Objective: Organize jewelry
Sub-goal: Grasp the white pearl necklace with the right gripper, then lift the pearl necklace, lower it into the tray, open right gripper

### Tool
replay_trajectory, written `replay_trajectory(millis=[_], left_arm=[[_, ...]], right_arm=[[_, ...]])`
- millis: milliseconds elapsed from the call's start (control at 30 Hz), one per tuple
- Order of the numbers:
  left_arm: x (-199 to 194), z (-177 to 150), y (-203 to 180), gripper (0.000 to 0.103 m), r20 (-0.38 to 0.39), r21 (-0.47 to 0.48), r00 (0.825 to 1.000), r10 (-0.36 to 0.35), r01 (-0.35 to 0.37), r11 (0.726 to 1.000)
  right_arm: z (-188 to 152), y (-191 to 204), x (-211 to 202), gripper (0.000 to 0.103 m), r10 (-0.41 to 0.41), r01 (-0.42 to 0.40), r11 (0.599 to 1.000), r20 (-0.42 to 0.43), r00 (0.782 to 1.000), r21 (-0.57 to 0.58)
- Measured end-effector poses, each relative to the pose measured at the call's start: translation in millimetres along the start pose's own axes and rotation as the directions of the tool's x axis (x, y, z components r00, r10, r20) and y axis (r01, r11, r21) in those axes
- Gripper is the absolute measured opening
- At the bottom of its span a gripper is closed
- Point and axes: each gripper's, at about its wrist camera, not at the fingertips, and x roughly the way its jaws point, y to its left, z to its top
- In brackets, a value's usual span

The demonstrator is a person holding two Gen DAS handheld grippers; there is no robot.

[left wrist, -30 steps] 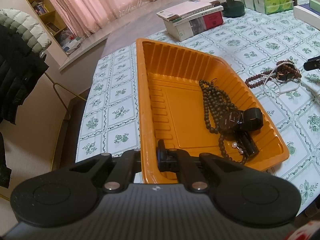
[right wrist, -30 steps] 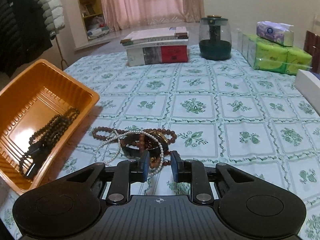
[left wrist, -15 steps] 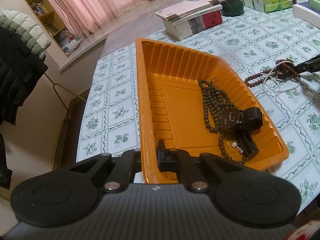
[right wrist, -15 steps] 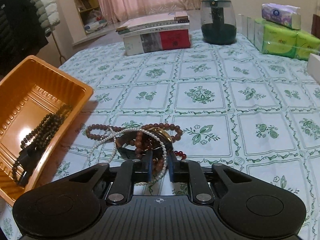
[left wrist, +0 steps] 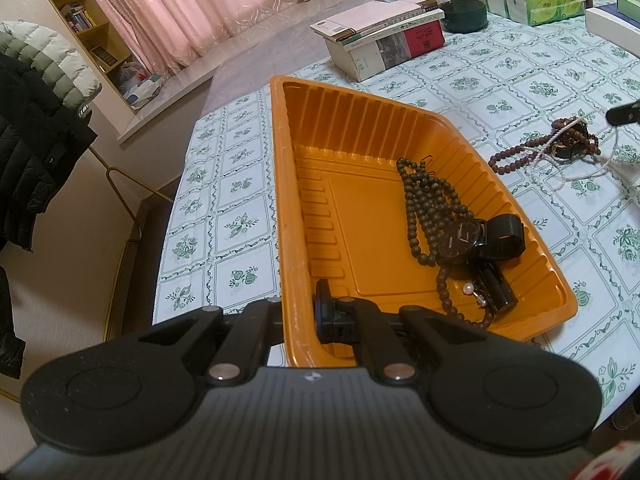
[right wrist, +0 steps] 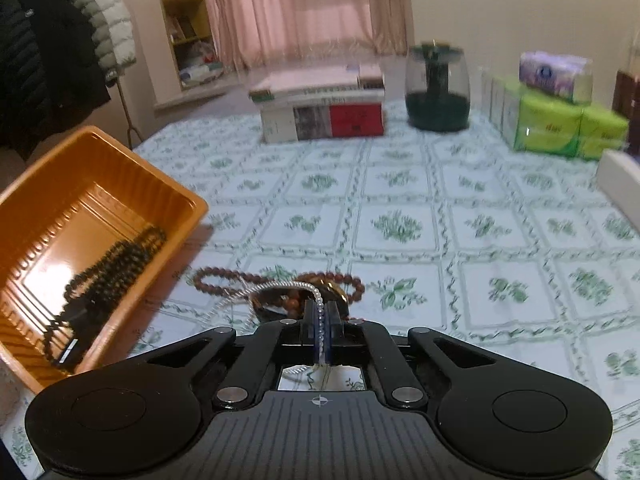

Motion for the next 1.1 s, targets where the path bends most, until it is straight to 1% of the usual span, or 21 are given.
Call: replay_trajectory(millis=[133, 333, 700, 967, 1100], left_arm=[[0.0, 0.4, -0.6, 0.004, 0.0, 0.002, 1.0, 0.001, -0.001, 1.0], [-0.5, 0.0, -1.5, 0.004, 0.004, 0.005, 1.0, 0.001, -0.001, 1.0], [-2.0, -0.7, -0.9, 0.004, 0.013, 0.006, 1.0, -0.004, 0.004, 1.0], [-1.9, -1.2, 0.6, 0.004, 0.017, 0.002, 1.0, -0.009, 0.009, 1.0], [-1.8, -1.3, 0.7, 0.005, 0.019, 0.003, 1.0, -0.012, 0.012, 1.0]], right_arm=[[7.0, 13.3, -24.5, 0.002, 0.018, -0.016, 0.999, 0.048, 0.999, -0.04], [27.2, 30.3, -55.4, 0.002, 0.05, -0.04, 0.995, 0.117, 0.992, -0.087], [60.8, 56.7, -87.4, 0.002, 0.127, -0.101, 0.983, 0.174, 0.977, -0.152], [84.4, 83.1, -100.7, 0.002, 0.209, -0.168, 0.965, 0.207, 0.956, -0.2], [99.9, 102.9, -100.8, 0.002, 0.27, -0.218, 0.946, 0.208, 0.94, -0.241]])
